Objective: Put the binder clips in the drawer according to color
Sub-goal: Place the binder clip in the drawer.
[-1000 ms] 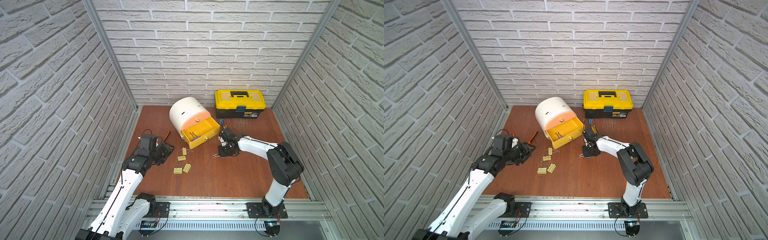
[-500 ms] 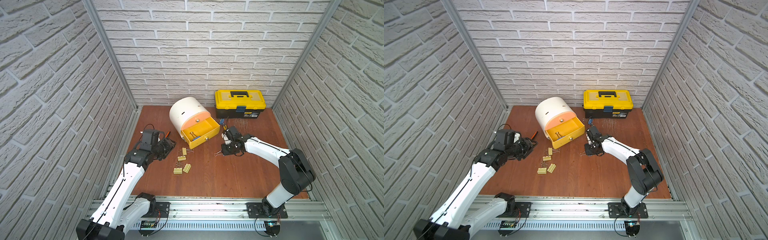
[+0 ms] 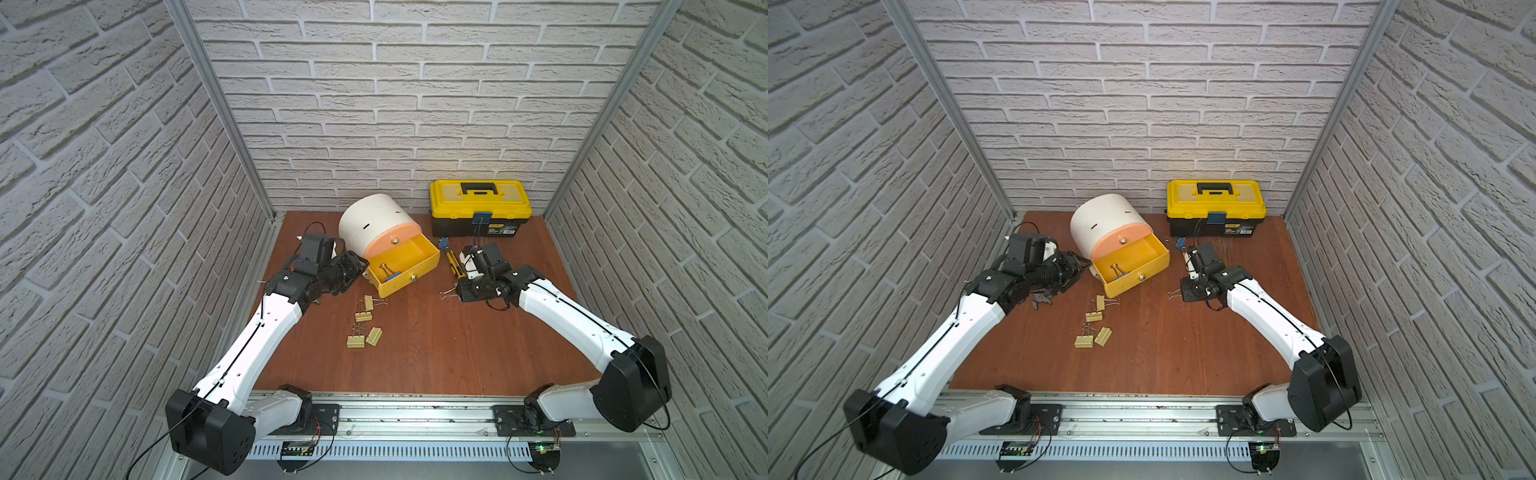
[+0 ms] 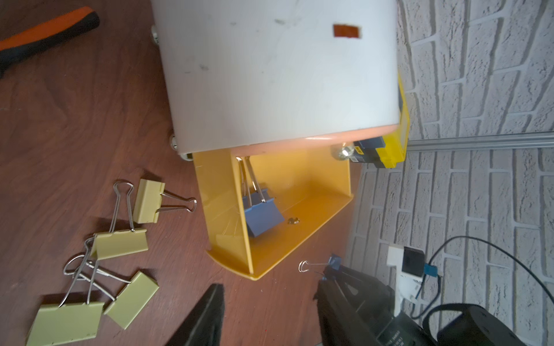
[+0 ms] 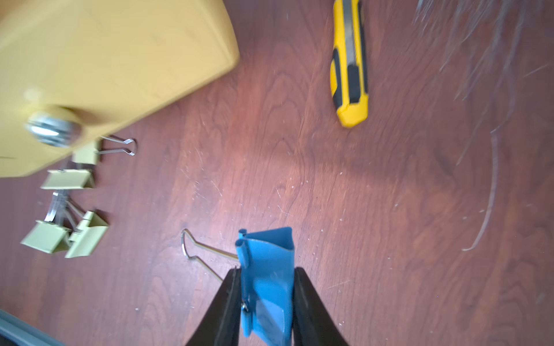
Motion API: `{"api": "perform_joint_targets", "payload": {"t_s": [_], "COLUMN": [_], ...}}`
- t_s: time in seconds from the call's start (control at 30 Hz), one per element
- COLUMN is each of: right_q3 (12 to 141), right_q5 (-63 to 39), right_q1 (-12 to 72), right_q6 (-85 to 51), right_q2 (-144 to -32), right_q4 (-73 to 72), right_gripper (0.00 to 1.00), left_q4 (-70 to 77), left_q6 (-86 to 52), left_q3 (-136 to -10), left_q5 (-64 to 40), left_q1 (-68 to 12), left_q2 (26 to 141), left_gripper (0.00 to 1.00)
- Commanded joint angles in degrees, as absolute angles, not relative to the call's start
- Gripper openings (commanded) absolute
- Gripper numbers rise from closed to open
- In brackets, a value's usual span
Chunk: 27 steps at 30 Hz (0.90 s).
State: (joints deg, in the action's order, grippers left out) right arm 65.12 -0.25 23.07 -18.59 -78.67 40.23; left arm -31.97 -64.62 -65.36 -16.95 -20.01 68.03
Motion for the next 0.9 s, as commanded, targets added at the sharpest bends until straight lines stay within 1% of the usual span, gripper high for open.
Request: {"api": "perform_joint_targets", "payload": {"t_s": [0.0,0.27,0.57,0.87], "right_q3": [69.85,80.04,92.63,101.13], "right_q5": [0.96,-0.8,-6.41,-7.86], "right_q1": [22.63,22.68,23.01,26.62], "right_q6": [-17.56,-17.36,-18.7,-18.33], "right_q2": [-75.64,-76.86,-86.57,-96.14], "right_q4": [42.4,42.09,41.22,41.66], "right_gripper": [0.3,0.31,0.3,0.3], "left_q4": [-29.27,-29.27,-28.4,-28.39], "left_q6": [-62.76,-61.18,-60.3,-60.12], "left_q3": [-68.67,-74.24,-77.74,-76.84], "left_q5": [-17.92,-20.49,-23.44,-23.43], "left_q1": [-20.48,-21.3,-23.05,-22.67], "left_q2": [69.95,74.67,79.25,78.63], "left_gripper": [0.55,0.55,0.54,0.55]}}
